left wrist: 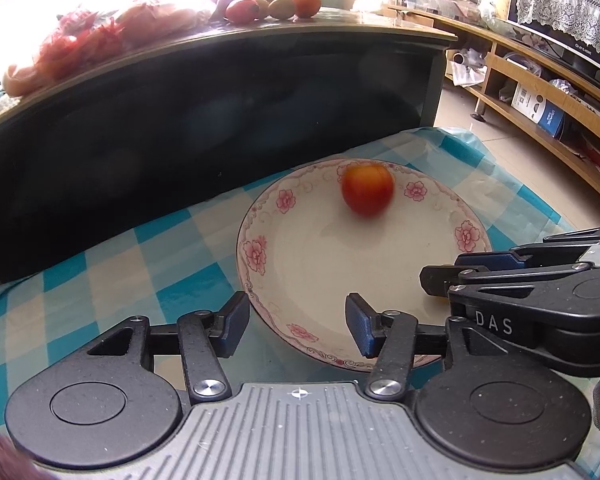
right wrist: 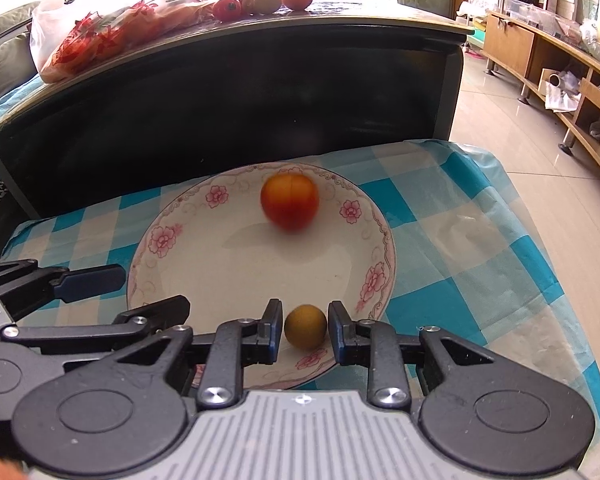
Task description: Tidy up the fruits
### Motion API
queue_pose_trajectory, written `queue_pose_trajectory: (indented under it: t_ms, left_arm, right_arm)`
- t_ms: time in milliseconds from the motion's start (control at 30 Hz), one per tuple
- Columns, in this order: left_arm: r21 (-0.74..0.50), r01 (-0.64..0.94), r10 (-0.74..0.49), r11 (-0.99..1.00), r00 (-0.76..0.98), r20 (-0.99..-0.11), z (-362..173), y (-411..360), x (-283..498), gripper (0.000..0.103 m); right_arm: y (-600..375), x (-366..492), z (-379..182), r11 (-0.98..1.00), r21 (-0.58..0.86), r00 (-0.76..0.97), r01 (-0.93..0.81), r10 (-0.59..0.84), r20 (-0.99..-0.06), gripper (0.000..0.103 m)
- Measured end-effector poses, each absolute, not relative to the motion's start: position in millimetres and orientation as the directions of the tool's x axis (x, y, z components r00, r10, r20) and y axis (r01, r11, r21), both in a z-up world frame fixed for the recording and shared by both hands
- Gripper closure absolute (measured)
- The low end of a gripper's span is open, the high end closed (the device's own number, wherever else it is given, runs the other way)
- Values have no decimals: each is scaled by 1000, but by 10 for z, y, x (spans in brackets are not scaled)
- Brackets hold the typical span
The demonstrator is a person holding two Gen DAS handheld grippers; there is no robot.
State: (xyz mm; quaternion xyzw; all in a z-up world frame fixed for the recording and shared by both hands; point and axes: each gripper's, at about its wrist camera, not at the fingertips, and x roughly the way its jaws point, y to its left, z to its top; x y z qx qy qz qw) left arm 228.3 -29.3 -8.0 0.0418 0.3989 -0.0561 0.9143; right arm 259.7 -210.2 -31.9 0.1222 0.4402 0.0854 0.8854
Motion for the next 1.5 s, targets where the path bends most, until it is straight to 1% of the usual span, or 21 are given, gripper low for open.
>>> queue_pose_trajectory:
  t_ms: [133, 500, 633, 1500]
  left_arm:
    - [26, 131, -71, 991, 682, -728, -55, -273, 2271, 38]
    - [46, 133, -59, 990, 689, -723, -31, -265, 2228, 36]
    - [50, 134, -57, 990, 691, -721, -25, -260, 2216, 33]
    - [62, 134, -52, 989, 708, -705, 77, -230, 2056, 29]
  right_arm:
    - [-2137, 2587, -278, 954, 297, 612, -36, 256, -749, 73]
    - [-2155, 2567, -217, 952, 304, 625, -33, 257, -737, 73]
    - [-2150, 2551, -191, 950, 309, 630, -37, 262, -731, 72]
    - [-2066, 2384, -8, 943, 325, 646, -64, 287, -707, 72]
